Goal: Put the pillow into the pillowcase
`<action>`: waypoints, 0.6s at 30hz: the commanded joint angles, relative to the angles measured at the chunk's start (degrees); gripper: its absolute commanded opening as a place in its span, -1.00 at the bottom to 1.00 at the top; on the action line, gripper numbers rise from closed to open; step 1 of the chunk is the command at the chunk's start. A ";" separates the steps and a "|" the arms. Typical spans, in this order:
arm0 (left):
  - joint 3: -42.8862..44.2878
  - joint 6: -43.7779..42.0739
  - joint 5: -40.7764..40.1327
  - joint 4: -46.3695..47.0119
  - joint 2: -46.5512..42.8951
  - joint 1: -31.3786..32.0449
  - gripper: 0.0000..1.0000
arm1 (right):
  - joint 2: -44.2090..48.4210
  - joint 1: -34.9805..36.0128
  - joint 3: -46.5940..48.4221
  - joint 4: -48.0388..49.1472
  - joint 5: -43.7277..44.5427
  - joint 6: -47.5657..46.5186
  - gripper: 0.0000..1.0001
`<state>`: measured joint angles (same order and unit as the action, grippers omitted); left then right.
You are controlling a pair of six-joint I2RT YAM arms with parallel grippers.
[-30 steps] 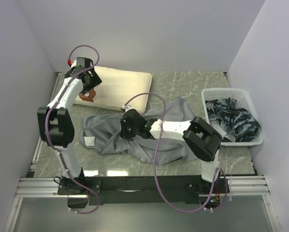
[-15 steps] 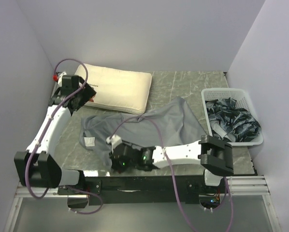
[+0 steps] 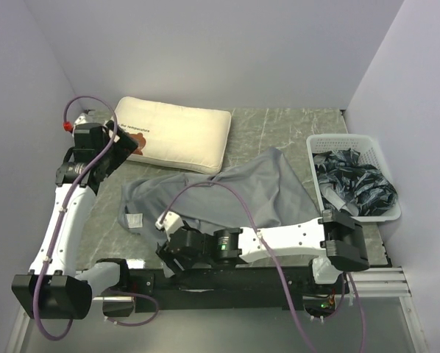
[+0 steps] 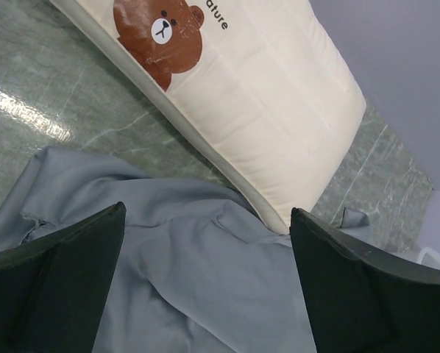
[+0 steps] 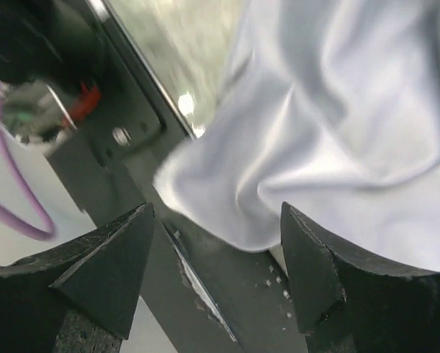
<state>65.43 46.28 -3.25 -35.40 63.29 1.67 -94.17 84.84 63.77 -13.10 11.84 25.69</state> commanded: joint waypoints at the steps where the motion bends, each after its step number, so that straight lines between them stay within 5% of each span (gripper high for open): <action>1: 4.53 -0.75 1.58 -1.69 -2.72 -1.41 0.97 | 1.63 -0.99 7.77 -3.06 4.77 -5.91 0.52; 10: 10.42 -0.41 1.84 -4.68 -6.51 -4.92 0.99 | -14.79 -8.19 23.06 -8.25 -3.56 -12.33 0.53; 18: 2.35 0.65 2.72 -2.41 -10.11 -4.92 0.99 | -22.10 -8.55 25.44 -8.52 -8.85 -14.44 0.51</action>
<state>72.05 46.24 -2.13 -39.62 54.39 -3.03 -115.46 75.75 87.31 -20.62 6.22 13.43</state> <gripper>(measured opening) 0.993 0.764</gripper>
